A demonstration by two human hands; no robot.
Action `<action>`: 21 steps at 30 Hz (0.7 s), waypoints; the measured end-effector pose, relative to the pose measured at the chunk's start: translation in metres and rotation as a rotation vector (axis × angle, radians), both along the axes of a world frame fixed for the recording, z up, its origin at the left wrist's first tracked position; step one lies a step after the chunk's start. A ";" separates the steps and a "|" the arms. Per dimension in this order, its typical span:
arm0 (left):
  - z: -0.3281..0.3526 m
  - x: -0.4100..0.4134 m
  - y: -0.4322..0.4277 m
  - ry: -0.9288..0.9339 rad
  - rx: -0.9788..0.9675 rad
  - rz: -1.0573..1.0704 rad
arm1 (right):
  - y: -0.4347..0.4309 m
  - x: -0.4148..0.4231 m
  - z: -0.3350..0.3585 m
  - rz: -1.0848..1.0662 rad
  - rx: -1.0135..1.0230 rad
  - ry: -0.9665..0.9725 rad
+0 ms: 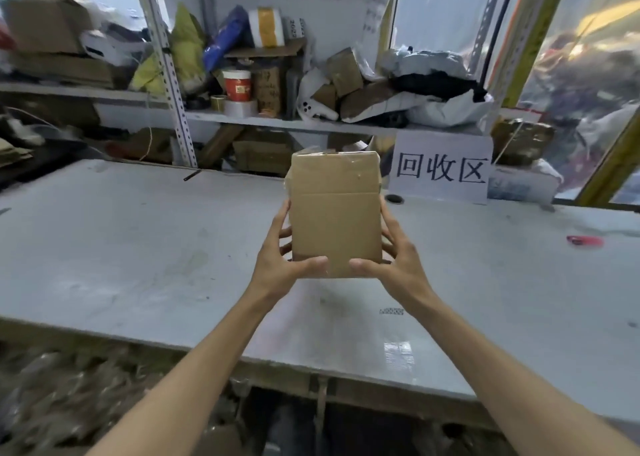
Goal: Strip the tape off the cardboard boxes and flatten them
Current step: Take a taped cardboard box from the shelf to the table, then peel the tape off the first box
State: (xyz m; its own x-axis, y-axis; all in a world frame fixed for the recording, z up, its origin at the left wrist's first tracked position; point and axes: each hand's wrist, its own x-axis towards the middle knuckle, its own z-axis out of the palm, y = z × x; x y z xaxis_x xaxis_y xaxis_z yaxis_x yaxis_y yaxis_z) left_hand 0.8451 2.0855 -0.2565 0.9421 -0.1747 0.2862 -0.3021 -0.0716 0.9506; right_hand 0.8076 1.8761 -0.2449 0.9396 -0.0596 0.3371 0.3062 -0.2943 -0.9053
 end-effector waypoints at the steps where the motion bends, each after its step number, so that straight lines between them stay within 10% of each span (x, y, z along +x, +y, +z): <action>1: 0.002 -0.005 -0.003 -0.002 0.008 -0.017 | -0.003 -0.009 0.002 -0.018 -0.002 0.002; 21: -0.017 -0.014 -0.016 0.076 0.191 -0.041 | -0.006 -0.021 -0.008 -0.175 0.126 0.083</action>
State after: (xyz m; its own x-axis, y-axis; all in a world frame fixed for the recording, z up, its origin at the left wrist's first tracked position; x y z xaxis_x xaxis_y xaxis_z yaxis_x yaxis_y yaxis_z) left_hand 0.8306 2.0695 -0.2737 0.9508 -0.2575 0.1724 -0.2361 -0.2417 0.9412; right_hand 0.7864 1.8701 -0.2527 0.9355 -0.2609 0.2382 0.1830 -0.2190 -0.9584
